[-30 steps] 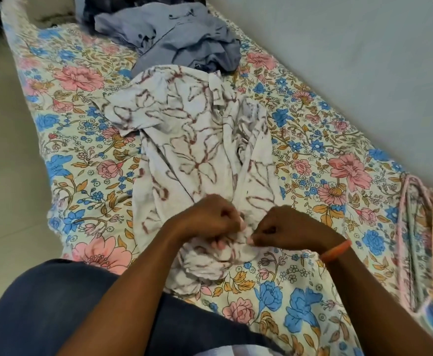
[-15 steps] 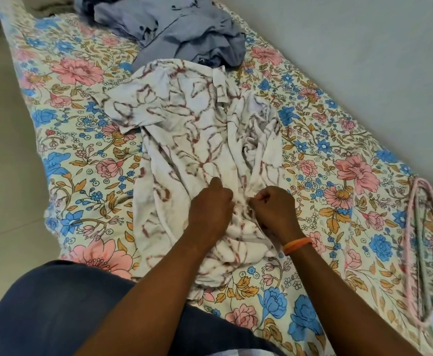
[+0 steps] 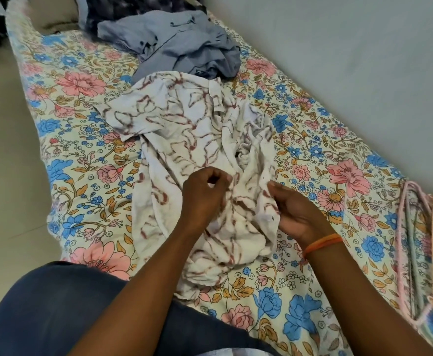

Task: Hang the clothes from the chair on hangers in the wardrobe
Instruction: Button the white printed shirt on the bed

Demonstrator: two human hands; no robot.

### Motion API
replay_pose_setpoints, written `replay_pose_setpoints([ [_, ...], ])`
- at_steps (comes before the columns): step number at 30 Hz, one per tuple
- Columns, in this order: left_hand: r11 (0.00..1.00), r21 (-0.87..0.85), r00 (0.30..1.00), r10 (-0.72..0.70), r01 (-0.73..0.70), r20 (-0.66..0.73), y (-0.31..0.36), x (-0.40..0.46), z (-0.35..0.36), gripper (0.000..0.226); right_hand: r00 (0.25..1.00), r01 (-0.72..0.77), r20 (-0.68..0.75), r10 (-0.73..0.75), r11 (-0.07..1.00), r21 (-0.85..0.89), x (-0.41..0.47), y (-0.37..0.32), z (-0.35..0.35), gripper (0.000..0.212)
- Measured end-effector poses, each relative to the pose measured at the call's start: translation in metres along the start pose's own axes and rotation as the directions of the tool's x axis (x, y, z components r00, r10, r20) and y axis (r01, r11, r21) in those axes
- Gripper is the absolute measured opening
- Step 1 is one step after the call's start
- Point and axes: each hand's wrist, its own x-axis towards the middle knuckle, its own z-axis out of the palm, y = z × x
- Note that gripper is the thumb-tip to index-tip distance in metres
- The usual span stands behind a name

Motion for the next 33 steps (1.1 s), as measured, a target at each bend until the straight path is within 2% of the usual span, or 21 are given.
replay_pose_setpoints([
  [3, 0.980, -0.182, 0.997, -0.071, 0.076, 0.032, 0.008, -0.012, 0.007, 0.016, 0.995, 0.077, 0.066, -0.080, 0.996, 0.048, -0.006, 0.005, 0.019, 0.026],
  [6, 0.994, -0.098, 0.998, -0.045, 0.049, 0.049, -0.002, -0.021, 0.013, 0.013, 0.994, 0.082, 0.073, -0.084, 0.996, 0.029, -0.008, 0.020, 0.029, 0.010],
  [8, 0.989, -0.130, 0.997, -0.069, 0.072, 0.021, -0.009, -0.020, 0.010, 0.012, 0.997, 0.059, 0.056, -0.061, 0.997, 0.041, -0.004, 0.025, 0.025, 0.038],
  [10, 0.953, -0.284, 0.992, -0.124, 0.108, -0.038, -0.012, -0.014, 0.003, 0.012, 0.998, 0.054, 0.039, -0.057, 0.995, 0.082, -0.004, 0.020, 0.021, 0.063],
  [11, 0.928, -0.358, 0.988, -0.139, 0.105, -0.072, -0.011, -0.010, -0.002, 0.012, 0.998, 0.060, 0.016, -0.063, 0.991, 0.119, -0.002, 0.014, 0.018, 0.059],
  [13, 0.880, -0.466, 0.980, -0.158, 0.085, -0.120, -0.010, -0.001, -0.011, 0.013, 0.991, 0.132, 0.001, -0.135, 0.975, 0.181, 0.004, 0.003, 0.012, 0.034],
  [15, 0.856, -0.512, 0.974, -0.171, 0.073, -0.148, -0.013, 0.006, -0.017, 0.010, 0.977, 0.212, -0.020, -0.212, 0.964, 0.163, 0.008, -0.004, 0.012, 0.015],
  [17, 0.910, -0.406, 0.962, -0.181, 0.086, -0.203, -0.019, 0.009, -0.017, 0.007, 0.972, 0.234, -0.019, -0.233, 0.970, 0.060, 0.008, 0.001, 0.016, 0.011],
  [20, 0.992, -0.011, 0.951, -0.121, 0.123, -0.283, -0.025, -0.003, -0.011, 0.015, 0.964, 0.230, -0.075, -0.254, 0.944, -0.237, -0.002, 0.021, 0.013, 0.016],
  [23, 0.975, 0.223, 0.987, 0.025, 0.012, -0.161, -0.027, -0.017, 0.002, 0.002, 0.920, 0.302, -0.060, -0.388, 0.797, -0.523, -0.008, 0.040, 0.007, 0.033],
  [26, 0.844, 0.525, 0.994, 0.108, -0.109, 0.033, -0.030, -0.026, 0.017, 0.011, 0.908, 0.316, -0.055, -0.414, 0.768, -0.557, -0.005, 0.050, 0.001, 0.037],
  [28, 0.825, 0.559, 0.996, 0.052, -0.082, 0.069, -0.034, -0.030, 0.024, 0.013, 0.914, 0.315, -0.039, -0.403, 0.769, -0.556, -0.004, 0.052, 0.000, 0.040],
  [33, 0.886, 0.464, 0.998, -0.044, 0.017, 0.047, -0.041, -0.036, 0.030, 0.016, 0.916, 0.293, -0.091, -0.390, 0.807, -0.512, -0.010, 0.057, -0.016, 0.012],
])
